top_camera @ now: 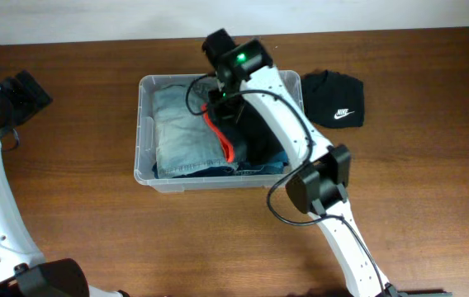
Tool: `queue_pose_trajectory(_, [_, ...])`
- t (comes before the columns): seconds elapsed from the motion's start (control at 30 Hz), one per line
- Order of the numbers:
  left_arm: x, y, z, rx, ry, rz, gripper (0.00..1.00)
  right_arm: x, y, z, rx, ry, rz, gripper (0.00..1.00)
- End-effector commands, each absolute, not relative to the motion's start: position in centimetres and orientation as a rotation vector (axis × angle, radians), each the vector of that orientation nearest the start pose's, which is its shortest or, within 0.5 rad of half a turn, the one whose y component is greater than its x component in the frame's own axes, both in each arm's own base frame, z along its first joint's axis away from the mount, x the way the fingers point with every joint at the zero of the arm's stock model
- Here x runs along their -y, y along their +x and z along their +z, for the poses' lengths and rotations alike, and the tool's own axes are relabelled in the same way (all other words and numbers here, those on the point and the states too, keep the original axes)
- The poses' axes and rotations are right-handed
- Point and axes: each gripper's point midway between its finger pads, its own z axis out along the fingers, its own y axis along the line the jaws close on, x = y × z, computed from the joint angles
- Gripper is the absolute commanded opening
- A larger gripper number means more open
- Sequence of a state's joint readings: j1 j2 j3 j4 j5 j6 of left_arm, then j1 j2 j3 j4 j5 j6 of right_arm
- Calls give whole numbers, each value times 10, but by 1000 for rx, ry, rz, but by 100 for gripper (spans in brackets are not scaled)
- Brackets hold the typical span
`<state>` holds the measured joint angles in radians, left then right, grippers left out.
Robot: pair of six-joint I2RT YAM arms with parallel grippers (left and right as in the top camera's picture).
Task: Pack container
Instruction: 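Lower the black shorts into the bin's right side and release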
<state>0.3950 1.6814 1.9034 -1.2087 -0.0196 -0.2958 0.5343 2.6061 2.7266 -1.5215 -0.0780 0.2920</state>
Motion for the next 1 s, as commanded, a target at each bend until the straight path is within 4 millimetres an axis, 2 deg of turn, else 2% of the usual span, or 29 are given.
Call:
queue_pose_trajectory(0.0, [-164, 378, 277, -2416, -892, 70, 99, -290, 425, 62, -3080, -429, 188, 4])
queue_pose_trajectory(0.03, [-164, 378, 277, -2416, -892, 69, 99, -291, 425, 63, -3076, -433, 186, 4])
queue_pose_trajectory(0.13, [-164, 378, 277, -2416, -892, 69, 99, -290, 431, 89, -3010, -426, 189, 4])
queue_pose_trajectory(0.2, [-164, 378, 277, -2416, -892, 69, 99, -286, 436, 117, -2945, -414, 176, 4])
queue_pose_trajectory(0.27, [-164, 378, 277, -2416, -892, 69, 99, -281, 439, 155, -2862, -396, 183, 4])
queue_pose_trajectory(0.37, [-164, 378, 277, -2416, -892, 69, 99, -277, 435, 201, -2775, -381, 233, 6])
queue_pose_trajectory(0.47, [-164, 378, 277, -2416, -892, 69, 99, -270, 418, 227, -2768, -385, 256, 9])
queue_pose_trajectory(0.53, [-164, 378, 277, -2416, -892, 69, 99, -270, 407, 230, -2795, -407, 272, 10])
queue_pose_trajectory(0.6, [-163, 378, 277, -2416, -891, 69, 99, -283, 398, 228, -2816, -468, 378, 12])
queue_pose_trajectory(0.67, [-164, 378, 277, -2416, -892, 69, 99, -287, 393, 219, -2850, -483, 382, 12])
queue_pose_trajectory(0.8, [-164, 378, 277, -2416, -892, 69, 99, -279, 385, 186, -2960, -472, 250, 12])
queue_pose_trajectory(0.97, [-164, 378, 277, -2416, -892, 69, 99, -266, 364, 139, -3141, -471, 138, 12])
